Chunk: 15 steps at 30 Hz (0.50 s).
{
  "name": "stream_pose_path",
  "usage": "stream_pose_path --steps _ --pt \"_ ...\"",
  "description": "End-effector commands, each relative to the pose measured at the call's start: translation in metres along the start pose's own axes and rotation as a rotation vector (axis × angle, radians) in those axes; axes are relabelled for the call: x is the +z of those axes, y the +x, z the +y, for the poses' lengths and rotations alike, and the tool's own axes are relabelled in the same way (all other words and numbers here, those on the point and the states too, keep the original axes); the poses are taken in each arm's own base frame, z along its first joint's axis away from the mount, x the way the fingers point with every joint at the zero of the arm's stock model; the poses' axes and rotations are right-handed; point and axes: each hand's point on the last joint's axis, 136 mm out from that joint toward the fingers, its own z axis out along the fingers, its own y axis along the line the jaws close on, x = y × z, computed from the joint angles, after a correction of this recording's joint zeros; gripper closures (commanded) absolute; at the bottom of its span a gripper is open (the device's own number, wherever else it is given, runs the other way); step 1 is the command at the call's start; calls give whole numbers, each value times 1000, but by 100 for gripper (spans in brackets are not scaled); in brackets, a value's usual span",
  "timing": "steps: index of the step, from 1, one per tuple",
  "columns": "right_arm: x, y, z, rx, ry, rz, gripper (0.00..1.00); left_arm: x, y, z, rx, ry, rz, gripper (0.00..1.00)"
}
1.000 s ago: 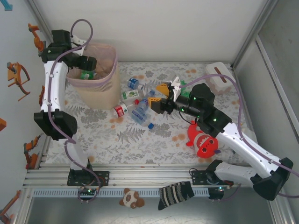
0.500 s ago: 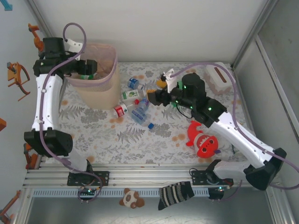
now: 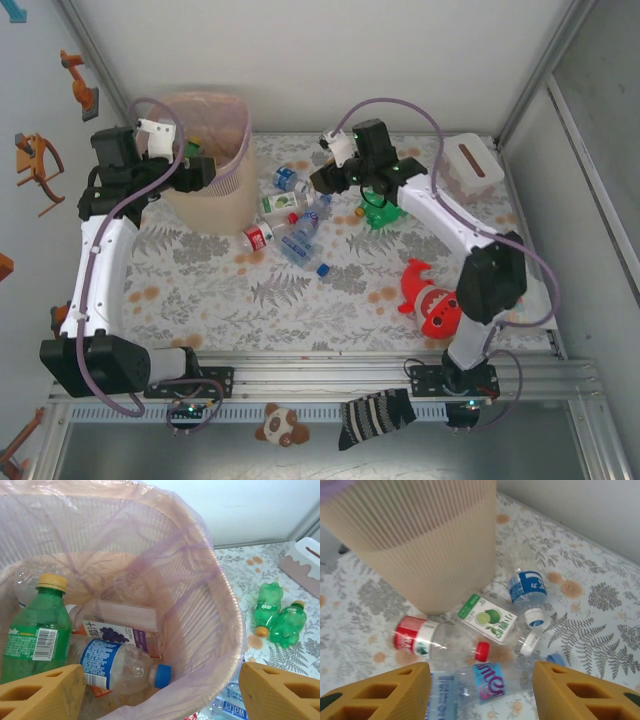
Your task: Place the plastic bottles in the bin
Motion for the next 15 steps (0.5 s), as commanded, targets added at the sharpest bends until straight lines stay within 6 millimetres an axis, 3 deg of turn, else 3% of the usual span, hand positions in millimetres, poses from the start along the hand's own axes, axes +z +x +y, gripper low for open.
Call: stream_pose_path --steps 1,7,12,15 --pt "20 -3 -11 -46 -56 1 46 -9 -15 -8 36 30 -84 20" --pt "72 12 -45 -86 -70 36 47 -8 -11 -11 32 50 -97 20" --pt "106 22 -71 -96 -80 39 47 -9 -9 -13 32 56 -104 20" --pt "119 24 -78 -132 -98 32 47 -11 -10 -12 39 46 -108 20"
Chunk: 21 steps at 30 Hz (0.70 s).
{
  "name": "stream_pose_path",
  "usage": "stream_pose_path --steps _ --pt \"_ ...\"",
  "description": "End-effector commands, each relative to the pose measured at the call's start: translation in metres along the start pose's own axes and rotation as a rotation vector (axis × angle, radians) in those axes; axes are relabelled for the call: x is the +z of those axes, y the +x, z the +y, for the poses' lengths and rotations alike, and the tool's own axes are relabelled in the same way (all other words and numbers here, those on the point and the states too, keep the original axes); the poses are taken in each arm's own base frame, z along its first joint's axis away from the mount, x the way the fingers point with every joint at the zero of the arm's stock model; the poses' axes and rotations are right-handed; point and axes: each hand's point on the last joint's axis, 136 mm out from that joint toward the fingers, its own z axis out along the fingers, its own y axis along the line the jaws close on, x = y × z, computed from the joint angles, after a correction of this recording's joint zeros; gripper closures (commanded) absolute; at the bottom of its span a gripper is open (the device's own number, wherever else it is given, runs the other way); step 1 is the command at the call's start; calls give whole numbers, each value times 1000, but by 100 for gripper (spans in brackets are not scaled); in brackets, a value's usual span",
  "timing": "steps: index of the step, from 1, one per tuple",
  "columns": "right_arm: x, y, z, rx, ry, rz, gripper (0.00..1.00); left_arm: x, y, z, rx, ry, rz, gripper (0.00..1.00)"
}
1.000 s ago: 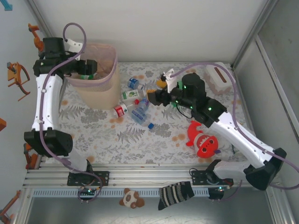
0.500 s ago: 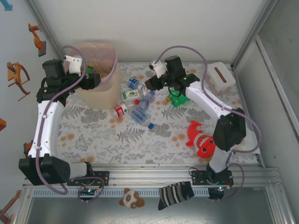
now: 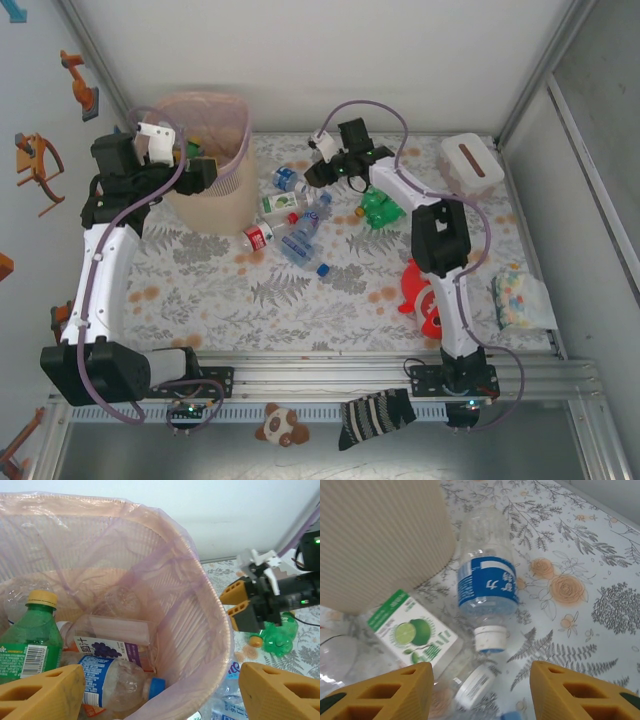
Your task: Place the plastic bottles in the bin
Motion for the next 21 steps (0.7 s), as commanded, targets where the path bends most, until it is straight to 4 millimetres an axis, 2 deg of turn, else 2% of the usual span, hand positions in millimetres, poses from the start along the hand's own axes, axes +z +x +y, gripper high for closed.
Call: stream_pose_path --steps 1,7,14,19,21 --pt "4 -11 -5 -79 -38 -39 47 -8 -8 -5 16 12 -43 20" --pt "26 -6 -5 -136 -104 -62 47 -7 -8 -6 14 17 -45 20" --pt "48 4 -11 -127 -122 -62 47 -6 -8 -6 12 21 -47 21" --pt "52 3 -11 -139 -114 -48 47 -7 -9 -8 7 26 -51 21" --pt "54 8 -9 -164 -100 -10 47 -8 -9 -9 9 29 -55 21"
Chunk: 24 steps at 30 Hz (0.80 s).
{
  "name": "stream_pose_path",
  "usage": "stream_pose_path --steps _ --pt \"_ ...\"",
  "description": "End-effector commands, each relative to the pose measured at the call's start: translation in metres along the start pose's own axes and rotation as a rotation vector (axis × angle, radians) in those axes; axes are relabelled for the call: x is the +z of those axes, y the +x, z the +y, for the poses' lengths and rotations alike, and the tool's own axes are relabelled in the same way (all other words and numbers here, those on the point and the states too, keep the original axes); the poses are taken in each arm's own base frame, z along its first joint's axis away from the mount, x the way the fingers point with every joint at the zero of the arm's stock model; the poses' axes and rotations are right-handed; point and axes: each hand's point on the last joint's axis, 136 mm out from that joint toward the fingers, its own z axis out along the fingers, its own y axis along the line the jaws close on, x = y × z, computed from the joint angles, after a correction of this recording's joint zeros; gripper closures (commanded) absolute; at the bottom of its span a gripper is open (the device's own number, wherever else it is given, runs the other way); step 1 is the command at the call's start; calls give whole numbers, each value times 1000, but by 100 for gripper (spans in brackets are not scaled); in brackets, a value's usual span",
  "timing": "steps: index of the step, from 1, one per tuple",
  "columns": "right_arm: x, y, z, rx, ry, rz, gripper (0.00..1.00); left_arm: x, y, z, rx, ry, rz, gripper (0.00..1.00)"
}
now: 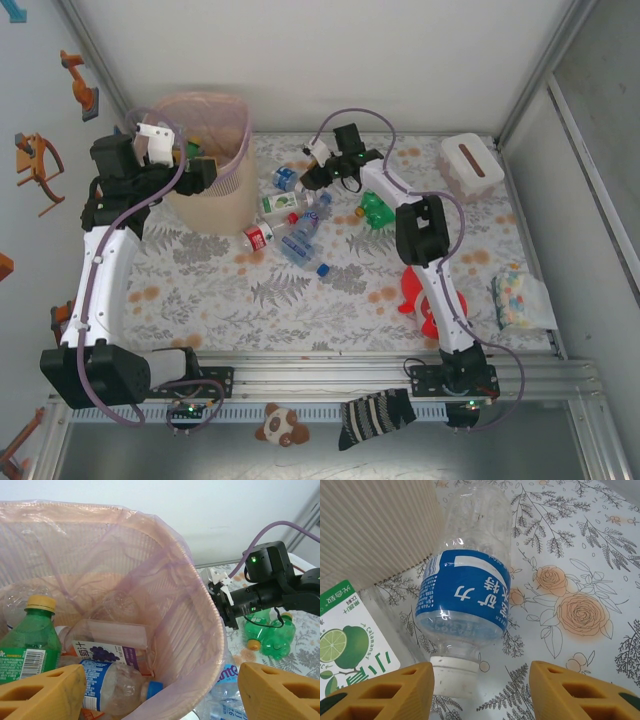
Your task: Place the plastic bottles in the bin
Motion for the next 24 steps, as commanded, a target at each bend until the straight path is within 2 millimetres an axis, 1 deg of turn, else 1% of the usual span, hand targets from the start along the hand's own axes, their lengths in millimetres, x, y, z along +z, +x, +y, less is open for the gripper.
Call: stream_pose_path --steps 1,3,7,13,16,21,24 --pt "3 -5 7 -86 11 36 47 -6 -7 -7 5 24 -38 21" --pt "8 6 9 -146 40 94 47 -6 -7 -9 7 26 -39 21" --pt "16 9 15 -213 35 113 47 -5 -7 -10 8 31 -38 22" --pt "24 13 1 -250 117 143 51 -5 -7 -13 12 35 -38 22" --pt "30 17 3 -286 124 163 52 -5 -7 -13 13 38 -38 22" --pt "32 25 4 -321 120 194 53 -5 -7 -14 14 38 -38 22" --pt "33 28 5 -339 114 209 56 -5 -7 -15 16 39 -38 22"
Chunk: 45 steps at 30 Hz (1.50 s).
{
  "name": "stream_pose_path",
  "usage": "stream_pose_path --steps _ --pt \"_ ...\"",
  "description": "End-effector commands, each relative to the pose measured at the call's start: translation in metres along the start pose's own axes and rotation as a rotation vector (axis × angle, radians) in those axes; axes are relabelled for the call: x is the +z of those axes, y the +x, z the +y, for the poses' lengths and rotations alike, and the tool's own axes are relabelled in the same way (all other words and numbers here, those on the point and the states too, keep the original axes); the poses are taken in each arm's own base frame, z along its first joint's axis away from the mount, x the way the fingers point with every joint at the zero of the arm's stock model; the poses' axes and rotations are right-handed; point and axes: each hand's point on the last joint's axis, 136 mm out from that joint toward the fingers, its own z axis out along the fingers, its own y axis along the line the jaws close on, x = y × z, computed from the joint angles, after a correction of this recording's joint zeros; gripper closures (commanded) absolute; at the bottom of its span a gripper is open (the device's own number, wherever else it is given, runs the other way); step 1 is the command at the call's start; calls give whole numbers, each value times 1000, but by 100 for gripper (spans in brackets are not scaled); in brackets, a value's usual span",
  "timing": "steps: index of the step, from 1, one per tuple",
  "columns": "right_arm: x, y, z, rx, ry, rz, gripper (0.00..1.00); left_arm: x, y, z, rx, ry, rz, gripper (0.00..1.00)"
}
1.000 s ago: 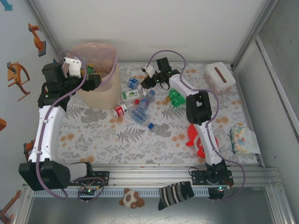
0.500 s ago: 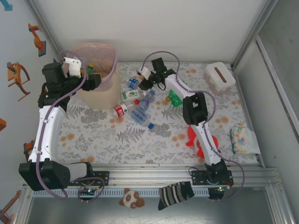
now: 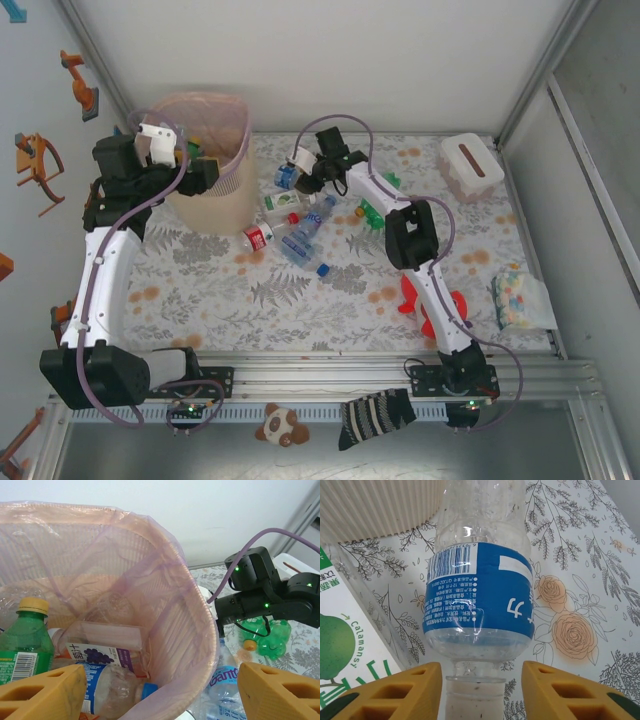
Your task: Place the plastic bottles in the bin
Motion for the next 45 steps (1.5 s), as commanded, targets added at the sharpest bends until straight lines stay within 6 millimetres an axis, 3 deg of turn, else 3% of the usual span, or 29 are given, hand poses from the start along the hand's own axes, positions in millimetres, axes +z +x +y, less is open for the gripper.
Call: stream_pose_path --steps 1,6,13,34,45 --pt "13 23 8 -42 -18 76 57 -7 -7 -10 13 24 -31 21" --pt "12 28 14 -95 -40 95 61 -5 -6 -11 14 26 -26 22" --pt "-3 29 19 -178 -68 137 63 -5 -5 -12 19 23 -19 22" --pt "-32 7 -5 -362 21 131 60 -3 -4 -11 25 18 -13 22" --pt "-26 21 -10 -473 20 156 53 -2 -3 -11 21 21 -8 21"
